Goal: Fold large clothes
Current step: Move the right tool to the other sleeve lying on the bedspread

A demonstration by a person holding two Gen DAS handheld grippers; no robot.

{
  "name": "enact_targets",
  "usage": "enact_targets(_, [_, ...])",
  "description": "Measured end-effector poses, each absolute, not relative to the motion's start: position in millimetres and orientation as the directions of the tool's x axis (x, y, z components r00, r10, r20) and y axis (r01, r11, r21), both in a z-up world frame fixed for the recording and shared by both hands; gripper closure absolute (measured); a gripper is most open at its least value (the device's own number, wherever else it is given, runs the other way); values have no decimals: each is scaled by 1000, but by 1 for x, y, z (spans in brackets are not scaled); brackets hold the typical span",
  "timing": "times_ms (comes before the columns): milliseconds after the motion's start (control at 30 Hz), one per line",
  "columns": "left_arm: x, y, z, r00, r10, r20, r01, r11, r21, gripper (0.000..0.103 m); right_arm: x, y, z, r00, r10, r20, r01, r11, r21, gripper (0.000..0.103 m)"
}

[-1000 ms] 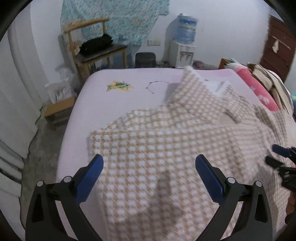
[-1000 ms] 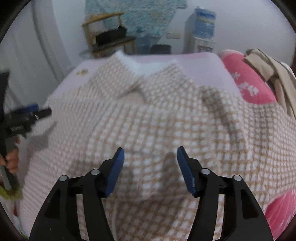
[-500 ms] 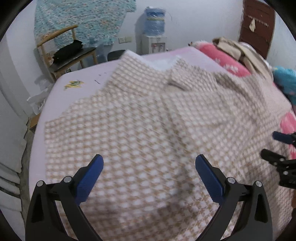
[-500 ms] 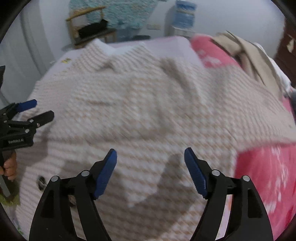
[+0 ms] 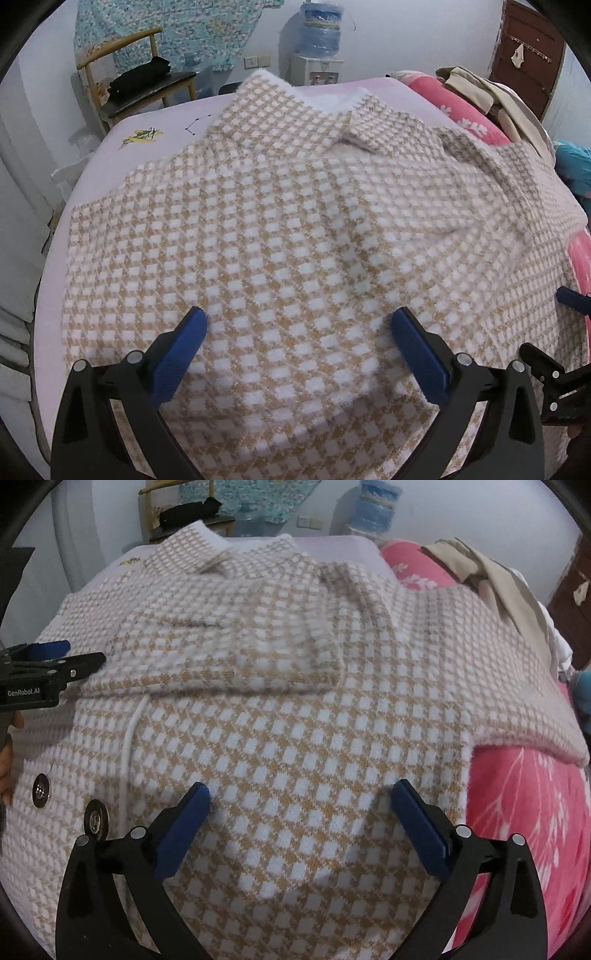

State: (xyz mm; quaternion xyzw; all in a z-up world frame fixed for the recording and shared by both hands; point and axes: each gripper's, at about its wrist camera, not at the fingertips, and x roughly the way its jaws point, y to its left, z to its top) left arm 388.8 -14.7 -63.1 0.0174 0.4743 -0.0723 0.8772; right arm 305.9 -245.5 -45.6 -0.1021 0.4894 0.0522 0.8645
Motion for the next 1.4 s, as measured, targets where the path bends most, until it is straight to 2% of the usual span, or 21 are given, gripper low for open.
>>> enact_targets(400, [391, -15, -64, 527, -108, -843, 127, 991, -47, 4, 302, -267, -49, 506, 53, -861, -260, 961, -94, 8])
enact_targets(500, [389, -15, -64, 529, -105, -842, 128, 991, -44, 4, 294, -277, -33, 503, 93, -859, -259, 965, -47, 8])
enact_targets(600, [389, -16, -64, 525, -106, -845, 127, 991, -45, 4, 281, -309, 0, 581, 117, -806, -216, 976, -14, 8])
enact_targets(700, [391, -16, -64, 513, -107, -851, 129, 991, -47, 4, 276, -369, 34, 656, 64, -752, -89, 996, 8, 8])
enact_targets(867, [391, -16, -64, 514, -106, -851, 127, 991, -46, 4, 286, -484, 55, 683, 8, -730, 142, 979, 144, 8])
enact_targets(900, [391, -16, -64, 515, -105, -851, 127, 991, -45, 4, 290, -513, 55, 680, -19, -733, 207, 964, 167, 13])
enact_targets(1000, [392, -16, -64, 512, -107, -852, 130, 990, -46, 4, 303, -579, 44, 647, -80, -758, 364, 906, 215, 23])
enact_targets(1100, [392, -16, -64, 512, -108, -852, 132, 990, -46, 4, 316, -629, 28, 633, -76, -771, 472, 827, 306, 30])
enact_targets(1233, [391, -17, -64, 512, -106, -853, 130, 991, -45, 4, 321, -674, 9, 623, -75, -779, 591, 697, 406, 35])
enact_targets(1400, [393, -16, -64, 507, -107, -855, 133, 990, -45, 4, 330, -696, -15, 606, -69, -792, 662, 596, 454, 42])
